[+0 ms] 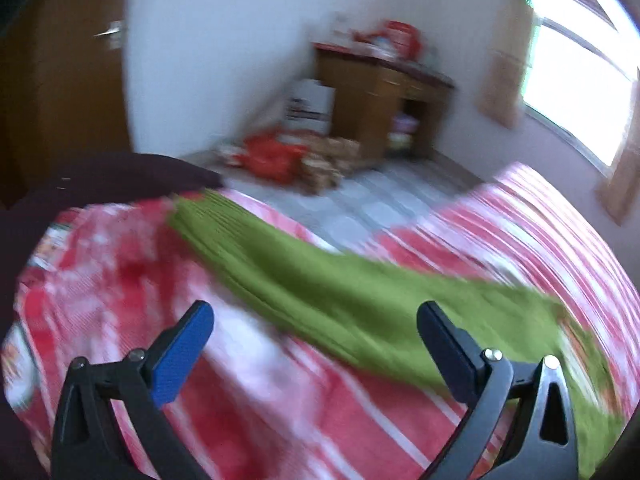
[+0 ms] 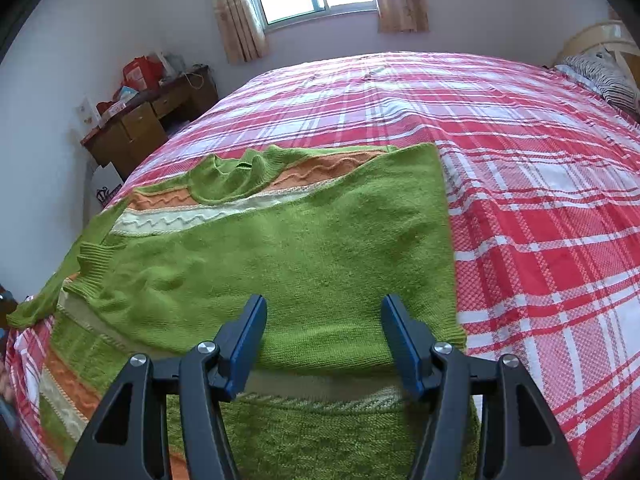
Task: Fold small clothes
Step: 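Grasp the other green sleeve cuff with the left tool and lift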
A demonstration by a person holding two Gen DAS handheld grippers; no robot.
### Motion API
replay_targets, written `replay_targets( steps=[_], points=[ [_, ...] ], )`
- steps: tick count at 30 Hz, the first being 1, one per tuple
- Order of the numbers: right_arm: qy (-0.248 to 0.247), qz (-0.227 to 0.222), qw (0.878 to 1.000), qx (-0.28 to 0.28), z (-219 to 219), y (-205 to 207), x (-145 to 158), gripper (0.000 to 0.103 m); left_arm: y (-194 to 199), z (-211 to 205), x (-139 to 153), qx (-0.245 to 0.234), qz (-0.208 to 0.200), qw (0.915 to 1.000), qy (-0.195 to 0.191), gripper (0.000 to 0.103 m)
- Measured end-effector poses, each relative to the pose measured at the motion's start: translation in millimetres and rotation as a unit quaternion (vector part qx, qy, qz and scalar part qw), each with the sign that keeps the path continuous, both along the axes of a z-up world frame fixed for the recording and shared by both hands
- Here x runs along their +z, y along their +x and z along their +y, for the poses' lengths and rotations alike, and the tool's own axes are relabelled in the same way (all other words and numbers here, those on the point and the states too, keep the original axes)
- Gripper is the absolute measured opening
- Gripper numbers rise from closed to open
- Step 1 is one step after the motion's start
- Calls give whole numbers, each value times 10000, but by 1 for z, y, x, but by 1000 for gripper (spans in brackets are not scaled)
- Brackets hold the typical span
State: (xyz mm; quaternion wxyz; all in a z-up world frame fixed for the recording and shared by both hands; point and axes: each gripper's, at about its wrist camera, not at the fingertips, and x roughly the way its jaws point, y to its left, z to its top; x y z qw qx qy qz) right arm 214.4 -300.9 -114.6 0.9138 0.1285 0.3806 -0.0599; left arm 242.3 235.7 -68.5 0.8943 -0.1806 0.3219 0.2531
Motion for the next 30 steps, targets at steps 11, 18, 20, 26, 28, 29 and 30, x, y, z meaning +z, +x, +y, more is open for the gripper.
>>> replay_targets(
  steps=[11,18,20,26,28,29,30],
  points=[
    [3,-4,10000,4,0,0,0,61,39,95,-43,733,604,9915,-889,63],
    [-15,1,10000,4,0,0,0,61,48,84,-44,637,422,9947,-692,40],
    [-3,-2,10000,9,0,-1,0,61,50,83,-45,575,427,9949,-709,17],
    [8,-9,10000,11,-1,-1,0,61,55,75,-32,351,280,9975,-554,7],
    [2,-6,10000,11,0,-1,0,61,53,54,-11,115,24,9995,-296,7],
    [1,-7,10000,12,0,-1,0,61,50,37,2,-55,-133,9999,-66,7],
    [3,-8,10000,12,-1,-1,0,61,49,20,13,-231,-251,9994,111,7]
  ],
)
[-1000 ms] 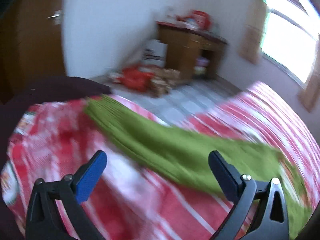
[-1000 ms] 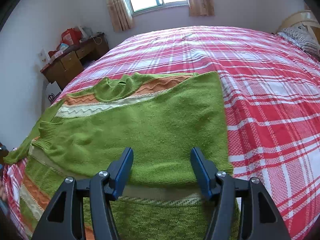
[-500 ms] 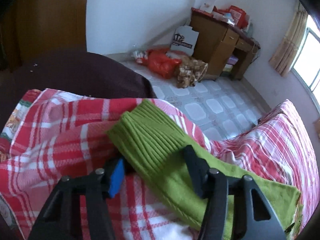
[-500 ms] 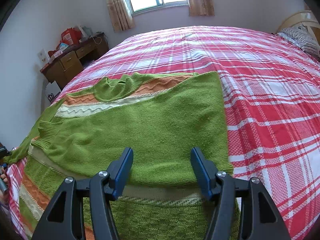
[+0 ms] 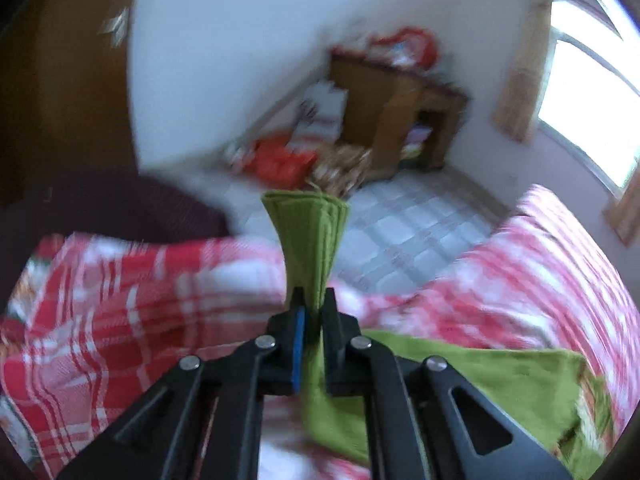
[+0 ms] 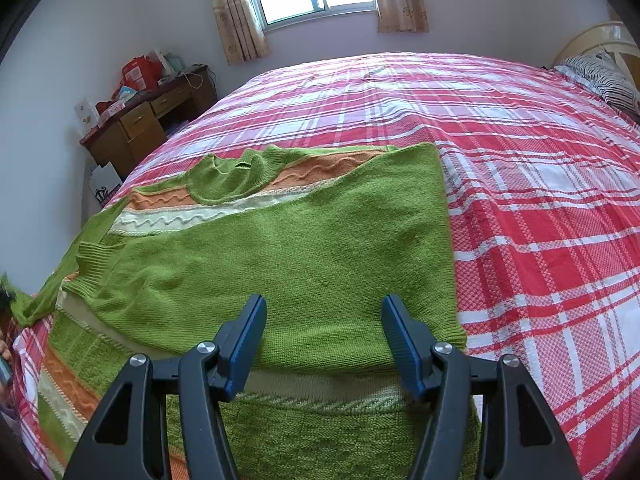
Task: Fold small clothes
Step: 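Grasp the other green sleeve cuff with the left tool and lift, then lay the sleeve across the sweater body and open the left tool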
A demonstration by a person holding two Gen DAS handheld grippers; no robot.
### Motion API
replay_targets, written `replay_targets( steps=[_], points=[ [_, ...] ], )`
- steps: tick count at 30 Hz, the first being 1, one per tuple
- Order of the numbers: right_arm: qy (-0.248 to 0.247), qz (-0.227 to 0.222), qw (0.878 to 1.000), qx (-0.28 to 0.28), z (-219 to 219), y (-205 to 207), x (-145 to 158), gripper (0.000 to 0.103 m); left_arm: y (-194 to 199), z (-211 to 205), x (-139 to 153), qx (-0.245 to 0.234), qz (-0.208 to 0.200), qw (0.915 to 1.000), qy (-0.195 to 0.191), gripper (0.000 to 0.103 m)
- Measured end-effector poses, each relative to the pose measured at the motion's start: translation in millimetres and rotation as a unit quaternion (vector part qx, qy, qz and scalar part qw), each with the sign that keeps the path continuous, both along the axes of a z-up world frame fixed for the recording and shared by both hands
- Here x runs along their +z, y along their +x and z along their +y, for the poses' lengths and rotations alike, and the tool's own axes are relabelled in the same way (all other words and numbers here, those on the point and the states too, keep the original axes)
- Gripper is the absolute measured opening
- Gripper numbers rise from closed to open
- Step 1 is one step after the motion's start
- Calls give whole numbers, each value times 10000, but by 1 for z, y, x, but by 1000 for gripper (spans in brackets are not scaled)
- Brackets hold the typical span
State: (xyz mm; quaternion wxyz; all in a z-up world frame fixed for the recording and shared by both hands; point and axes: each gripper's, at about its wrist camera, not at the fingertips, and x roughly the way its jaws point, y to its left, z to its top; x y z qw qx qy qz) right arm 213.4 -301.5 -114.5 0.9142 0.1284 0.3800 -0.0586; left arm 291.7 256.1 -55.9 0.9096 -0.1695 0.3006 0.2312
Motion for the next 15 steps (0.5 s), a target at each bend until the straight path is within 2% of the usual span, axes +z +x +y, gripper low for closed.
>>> replay_targets(
  steps=[3,6,8,9,13,15],
  points=[
    [10,-5,10000,1,0,0,0,61,-3,-71,31,-757,-388,9949,533,7],
    [14,-10,10000,2,0,0,0,61,-7,-156,41,-1700,-580,9796,896,7],
    [41,-24,10000,2,-1,0,0,61,-11,-198,36,-2124,-583,9702,1011,7],
    [57,-32,10000,3,-2,0,0,61,-13,-230,28,-2378,-552,9628,1155,7],
    [93,-53,9999,8,-4,-2,-1,61,-11,-294,3,-2962,-277,9466,1243,7],
    [102,-58,9999,14,-4,-2,-1,61,-14,-320,-11,-3136,-139,9387,1428,7]
  ],
)
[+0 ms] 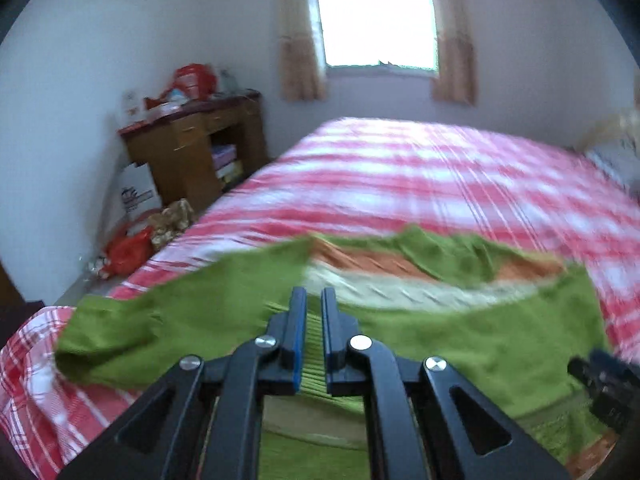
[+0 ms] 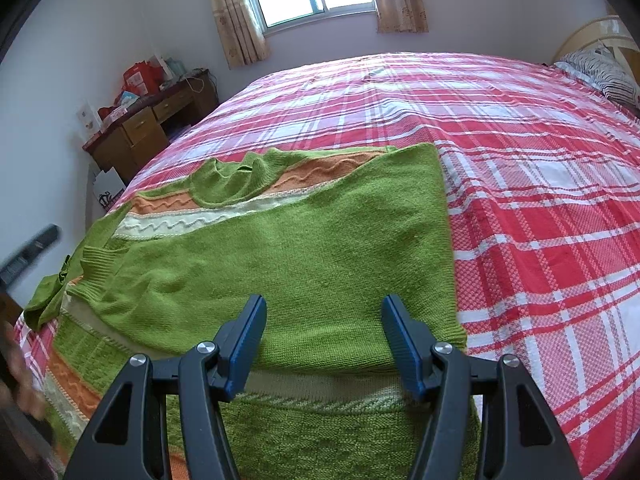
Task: Fold small clothes
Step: 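Lay the sleeve across the sweater body and open the left tool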
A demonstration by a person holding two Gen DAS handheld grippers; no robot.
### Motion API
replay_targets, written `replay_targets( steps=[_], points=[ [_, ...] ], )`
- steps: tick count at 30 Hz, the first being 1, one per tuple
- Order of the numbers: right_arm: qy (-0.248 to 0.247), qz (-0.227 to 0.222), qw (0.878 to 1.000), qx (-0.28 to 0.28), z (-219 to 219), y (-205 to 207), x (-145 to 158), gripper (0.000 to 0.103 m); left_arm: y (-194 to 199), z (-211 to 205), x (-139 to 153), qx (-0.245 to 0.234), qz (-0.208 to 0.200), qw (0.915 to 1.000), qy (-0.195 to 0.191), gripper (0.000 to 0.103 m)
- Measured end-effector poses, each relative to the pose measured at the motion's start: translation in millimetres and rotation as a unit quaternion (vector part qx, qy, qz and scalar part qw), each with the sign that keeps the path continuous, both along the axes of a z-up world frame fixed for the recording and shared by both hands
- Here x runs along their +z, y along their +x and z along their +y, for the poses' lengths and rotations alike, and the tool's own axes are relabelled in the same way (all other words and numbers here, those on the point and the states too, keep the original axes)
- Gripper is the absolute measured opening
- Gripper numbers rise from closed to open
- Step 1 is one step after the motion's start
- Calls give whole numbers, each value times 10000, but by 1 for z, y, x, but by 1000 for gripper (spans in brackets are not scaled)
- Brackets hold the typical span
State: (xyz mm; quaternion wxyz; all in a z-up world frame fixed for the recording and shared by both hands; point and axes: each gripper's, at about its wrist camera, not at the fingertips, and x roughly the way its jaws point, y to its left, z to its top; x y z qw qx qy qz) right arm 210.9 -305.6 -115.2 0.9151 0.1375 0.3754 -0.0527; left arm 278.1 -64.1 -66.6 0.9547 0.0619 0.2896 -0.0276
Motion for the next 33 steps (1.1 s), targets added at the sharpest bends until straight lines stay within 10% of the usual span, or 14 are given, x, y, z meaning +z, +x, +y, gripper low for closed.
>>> replay_targets(
  steps=[7,11,15,21,33],
  points=[
    [48,-9,10000,12,-1,0,0,61,-8,14,-9,50,416,9991,-69,15],
    [-133,119,9998,-3,5,4,-1,61,-21,87,-14,769,616,9943,-406,15],
    [-489,17,9988,69,35,7,17,61,-48,154,-30,1579,625,9842,-504,37],
    [276,-684,9831,1673,164,35,71,61,-66,193,-60,2149,661,9710,-815,50],
    [576,453,9434,3236,354,160,15,61,-82,197,-77,2178,279,9659,-1373,77]
  ],
)
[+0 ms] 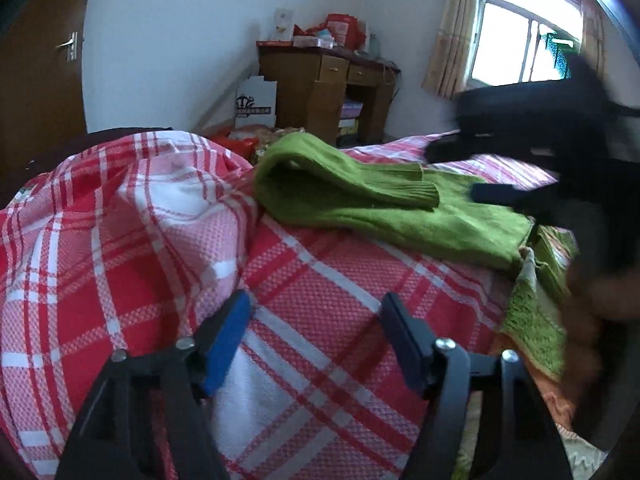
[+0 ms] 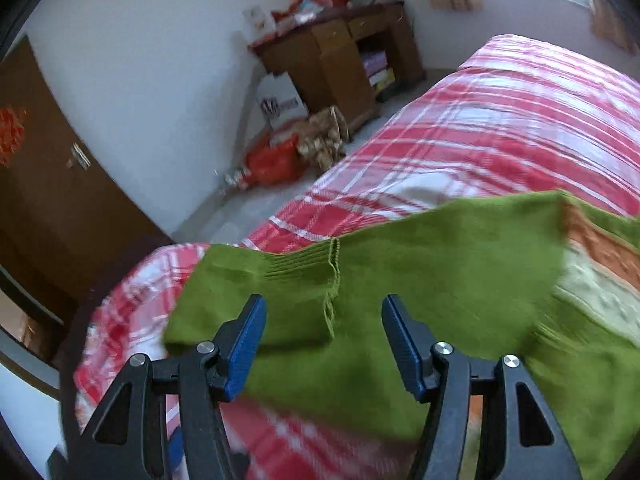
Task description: Fold small clothes
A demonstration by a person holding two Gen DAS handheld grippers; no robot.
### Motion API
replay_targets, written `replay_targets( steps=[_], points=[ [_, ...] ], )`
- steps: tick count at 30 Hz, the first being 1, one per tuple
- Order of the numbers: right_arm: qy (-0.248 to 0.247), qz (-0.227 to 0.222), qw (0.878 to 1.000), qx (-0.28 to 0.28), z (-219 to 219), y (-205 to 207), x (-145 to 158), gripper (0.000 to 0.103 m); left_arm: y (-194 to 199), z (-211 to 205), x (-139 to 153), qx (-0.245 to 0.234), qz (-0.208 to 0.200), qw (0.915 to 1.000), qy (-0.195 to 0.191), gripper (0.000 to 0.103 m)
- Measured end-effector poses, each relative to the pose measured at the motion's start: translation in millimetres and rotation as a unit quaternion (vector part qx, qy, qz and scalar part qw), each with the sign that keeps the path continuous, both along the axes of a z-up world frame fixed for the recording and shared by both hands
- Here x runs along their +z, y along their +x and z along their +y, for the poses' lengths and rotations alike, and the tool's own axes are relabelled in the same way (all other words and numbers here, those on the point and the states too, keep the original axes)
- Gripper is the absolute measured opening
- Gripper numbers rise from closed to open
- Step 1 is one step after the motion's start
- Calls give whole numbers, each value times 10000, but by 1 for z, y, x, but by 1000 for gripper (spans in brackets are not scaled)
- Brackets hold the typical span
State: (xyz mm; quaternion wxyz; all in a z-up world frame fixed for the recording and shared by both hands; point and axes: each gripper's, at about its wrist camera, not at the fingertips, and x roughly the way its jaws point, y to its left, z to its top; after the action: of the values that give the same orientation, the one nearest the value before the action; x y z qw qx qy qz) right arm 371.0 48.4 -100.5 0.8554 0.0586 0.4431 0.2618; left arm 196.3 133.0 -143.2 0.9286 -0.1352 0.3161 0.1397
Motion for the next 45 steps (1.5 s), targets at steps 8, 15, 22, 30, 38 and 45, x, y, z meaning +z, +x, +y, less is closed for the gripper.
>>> replay_targets(
  steps=[8,15,22,30,38,45],
  points=[
    [-927,-405,9910,879,54,-4,-15,26,-5,-6,-2,-220,-92,9997,-60,94],
    [-1093,-897,9859,899,48,-16,15,8,2,-5,-3,-269,-78,9996,-73,101],
    [-949,-1962,9754,324,-16,-46,114,8,5,-10,-3,-217,38,9997,102,101],
    [-1500,-2369,9567,-784,-152,-94,163,8,8,-11,-3,-184,100,9996,172,103],
    [-1951,-1611,9434,-2142,-302,-124,112,8,10,-13,-4,-124,166,9994,290,103],
    [-2110,-426,9423,-2563,-369,-133,5,13,11,-15,-4,-88,238,9988,419,103]
  ],
)
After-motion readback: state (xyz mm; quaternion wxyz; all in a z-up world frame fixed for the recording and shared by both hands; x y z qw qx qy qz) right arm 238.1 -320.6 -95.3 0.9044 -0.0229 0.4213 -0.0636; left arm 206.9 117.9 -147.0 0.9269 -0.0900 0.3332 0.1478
